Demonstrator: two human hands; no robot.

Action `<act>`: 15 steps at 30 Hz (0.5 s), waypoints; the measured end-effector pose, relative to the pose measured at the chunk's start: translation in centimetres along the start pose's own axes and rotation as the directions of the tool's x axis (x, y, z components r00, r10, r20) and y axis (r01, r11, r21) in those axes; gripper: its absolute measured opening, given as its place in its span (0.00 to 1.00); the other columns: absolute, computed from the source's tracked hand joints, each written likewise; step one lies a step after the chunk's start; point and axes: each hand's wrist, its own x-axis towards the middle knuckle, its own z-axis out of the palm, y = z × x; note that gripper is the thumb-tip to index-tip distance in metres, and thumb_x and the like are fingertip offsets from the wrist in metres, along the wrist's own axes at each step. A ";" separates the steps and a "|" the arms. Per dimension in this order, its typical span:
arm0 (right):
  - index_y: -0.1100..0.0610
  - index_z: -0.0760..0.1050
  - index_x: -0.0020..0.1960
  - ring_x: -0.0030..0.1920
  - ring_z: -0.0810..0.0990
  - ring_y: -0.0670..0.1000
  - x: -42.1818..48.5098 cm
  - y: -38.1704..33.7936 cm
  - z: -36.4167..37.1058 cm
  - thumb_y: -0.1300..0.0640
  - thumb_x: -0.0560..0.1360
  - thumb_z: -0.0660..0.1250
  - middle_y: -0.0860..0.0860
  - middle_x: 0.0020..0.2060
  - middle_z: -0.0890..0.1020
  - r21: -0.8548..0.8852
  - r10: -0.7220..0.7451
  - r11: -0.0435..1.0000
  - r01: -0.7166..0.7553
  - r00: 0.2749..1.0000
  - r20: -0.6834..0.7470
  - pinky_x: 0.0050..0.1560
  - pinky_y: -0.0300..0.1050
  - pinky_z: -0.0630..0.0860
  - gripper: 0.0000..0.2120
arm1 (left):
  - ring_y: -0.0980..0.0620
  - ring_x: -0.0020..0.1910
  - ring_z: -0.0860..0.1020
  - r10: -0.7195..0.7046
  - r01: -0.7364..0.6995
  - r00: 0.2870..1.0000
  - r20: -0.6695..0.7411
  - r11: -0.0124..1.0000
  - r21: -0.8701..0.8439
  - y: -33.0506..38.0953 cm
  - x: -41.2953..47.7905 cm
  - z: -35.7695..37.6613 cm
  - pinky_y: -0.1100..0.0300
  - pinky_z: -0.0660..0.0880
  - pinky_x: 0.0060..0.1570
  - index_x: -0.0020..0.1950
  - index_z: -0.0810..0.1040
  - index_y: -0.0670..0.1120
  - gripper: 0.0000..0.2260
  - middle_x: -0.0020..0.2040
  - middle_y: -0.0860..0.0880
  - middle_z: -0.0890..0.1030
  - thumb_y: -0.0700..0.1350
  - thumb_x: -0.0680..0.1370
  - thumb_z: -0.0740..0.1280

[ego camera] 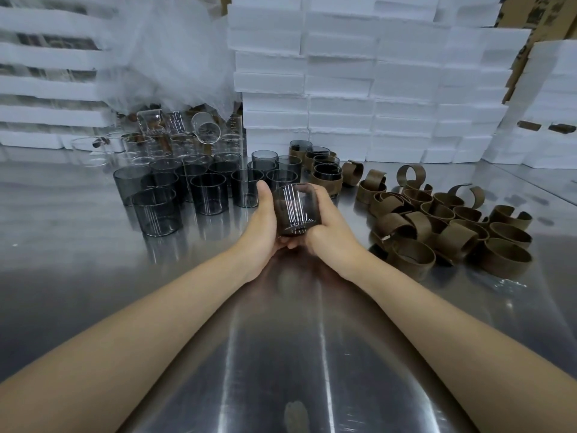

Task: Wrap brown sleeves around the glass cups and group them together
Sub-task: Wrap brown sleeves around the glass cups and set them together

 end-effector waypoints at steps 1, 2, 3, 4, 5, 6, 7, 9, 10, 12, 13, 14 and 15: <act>0.52 0.67 0.59 0.30 0.80 0.52 0.1 0.1 0.0 0.81 0.68 0.51 0.57 0.36 0.80 -0.025 0.003 1.000 -0.004 0.999 -0.036 0.30 0.41 0.76 0.31 | 0.49 0.24 0.68 0.003 -0.004 0.999 0.039 1.000 0.011 -0.1 0.1 -0.1 0.59 0.67 0.27 0.58 0.78 0.39 0.38 0.29 0.42 0.75 0.66 0.80 0.40; 0.52 0.70 0.57 0.28 0.79 0.52 0.1 0.2 -0.1 0.80 0.69 0.51 0.56 0.33 0.80 -0.051 0.004 0.999 -0.008 0.997 -0.073 0.28 0.41 0.76 0.28 | 0.47 0.26 0.69 0.006 -0.009 0.996 0.094 1.000 0.025 -0.1 0.2 -0.1 0.57 0.68 0.30 0.61 0.77 0.37 0.40 0.32 0.39 0.75 0.68 0.78 0.42; 0.53 0.72 0.53 0.26 0.77 0.51 0.2 0.3 -0.3 0.78 0.70 0.52 0.55 0.30 0.80 -0.089 -0.005 0.996 -0.005 0.994 -0.111 0.26 0.41 0.74 0.25 | 0.46 0.29 0.71 0.007 -0.013 0.990 0.139 0.999 0.046 -0.2 0.2 -0.2 0.54 0.71 0.34 0.62 0.76 0.37 0.42 0.36 0.36 0.76 0.70 0.75 0.45; 0.54 0.74 0.49 0.23 0.76 0.50 0.2 0.3 -0.6 0.77 0.71 0.52 0.54 0.27 0.79 -0.147 -0.022 0.989 0.000 0.988 -0.150 0.24 0.40 0.72 0.22 | 0.45 0.34 0.75 0.005 -0.017 0.987 0.162 0.997 0.073 -0.1 0.1 -0.3 0.52 0.75 0.39 0.63 0.77 0.38 0.41 0.42 0.34 0.78 0.71 0.72 0.50; 0.54 0.75 0.45 0.22 0.75 0.48 0.3 0.4 -0.9 0.75 0.71 0.53 0.53 0.25 0.78 -0.224 -0.044 0.975 -0.001 0.980 -0.195 0.23 0.38 0.71 0.20 | 0.45 0.39 0.79 0.005 -0.021 0.987 0.160 0.995 0.099 -0.1 0.1 -0.3 0.51 0.78 0.45 0.62 0.78 0.41 0.38 0.46 0.38 0.82 0.70 0.70 0.55; 0.54 0.76 0.42 0.21 0.74 0.46 0.4 0.5 -1.3 0.74 0.71 0.55 0.52 0.24 0.78 -0.300 -0.068 0.954 -0.008 0.968 -0.242 0.23 0.38 0.70 0.18 | 0.48 0.44 0.81 0.010 -0.029 0.989 0.149 0.992 0.126 -0.2 0.1 -0.3 0.53 0.79 0.49 0.60 0.79 0.45 0.32 0.48 0.43 0.84 0.69 0.70 0.60; 0.56 0.77 0.40 0.22 0.75 0.46 0.4 0.6 -1.6 0.73 0.72 0.56 0.53 0.25 0.79 -0.358 -0.095 0.934 -0.013 0.954 -0.283 0.23 0.39 0.70 0.16 | 0.51 0.46 0.82 0.021 -0.046 0.988 0.150 0.985 0.165 -0.4 0.2 -0.4 0.56 0.79 0.50 0.58 0.79 0.49 0.28 0.47 0.49 0.85 0.68 0.70 0.63; 0.60 0.79 0.41 0.29 0.78 0.49 0.3 0.7 -1.9 0.73 0.72 0.57 0.55 0.31 0.81 -0.393 -0.145 0.919 0.002 0.931 -0.335 0.29 0.42 0.75 0.15 | 0.54 0.50 0.82 0.034 -0.068 0.987 0.157 0.975 0.214 -0.8 0.1 -0.3 0.61 0.79 0.47 0.57 0.78 0.51 0.23 0.48 0.52 0.85 0.67 0.73 0.66; 0.60 0.81 0.43 0.34 0.80 0.49 0.3 0.5 -1.7 0.74 0.72 0.57 0.54 0.34 0.83 -0.376 -0.167 0.926 0.025 0.922 -0.350 0.36 0.42 0.77 0.16 | 0.54 0.52 0.82 0.042 -0.069 0.990 0.133 0.977 0.201 -1.0 0.1 -0.2 0.62 0.79 0.47 0.58 0.78 0.50 0.24 0.51 0.51 0.84 0.66 0.72 0.66; 0.57 0.81 0.53 0.48 0.81 0.47 0.4 0.2 -1.3 0.73 0.75 0.54 0.52 0.45 0.84 -0.207 -0.138 0.976 0.063 0.918 -0.371 0.52 0.41 0.78 0.20 | 0.53 0.53 0.81 0.055 -0.058 0.998 0.020 0.986 0.155 -1.1 0.1 -0.1 0.59 0.80 0.48 0.58 0.75 0.48 0.24 0.56 0.47 0.82 0.63 0.71 0.70; 0.54 0.79 0.57 0.55 0.80 0.47 0.4 0.0 -1.1 0.70 0.78 0.53 0.51 0.50 0.83 -0.112 -0.097 0.992 0.060 0.928 -0.360 0.59 0.43 0.76 0.20 | 0.52 0.52 0.82 0.074 -0.065 0.996 -0.043 0.983 0.170 -1.2 0.0 -0.2 0.55 0.81 0.49 0.56 0.73 0.47 0.22 0.58 0.45 0.80 0.61 0.72 0.72; 0.50 0.76 0.60 0.59 0.78 0.48 0.5 -0.1 -0.8 0.65 0.81 0.52 0.49 0.54 0.81 -0.052 -0.054 0.998 0.039 0.944 -0.325 0.63 0.43 0.73 0.18 | 0.51 0.50 0.82 0.106 -0.083 0.991 -0.078 0.964 0.254 -1.1 -0.1 -0.2 0.52 0.81 0.49 0.54 0.72 0.48 0.20 0.57 0.43 0.80 0.59 0.72 0.73; 0.46 0.74 0.61 0.61 0.77 0.47 0.4 -0.1 -0.4 0.59 0.84 0.50 0.48 0.56 0.80 -0.043 -0.021 0.999 0.009 0.960 -0.280 0.63 0.43 0.72 0.16 | 0.51 0.48 0.81 0.154 -0.111 0.985 -0.078 0.911 0.397 -1.1 -0.3 -0.3 0.52 0.80 0.47 0.51 0.70 0.49 0.19 0.54 0.43 0.79 0.57 0.71 0.74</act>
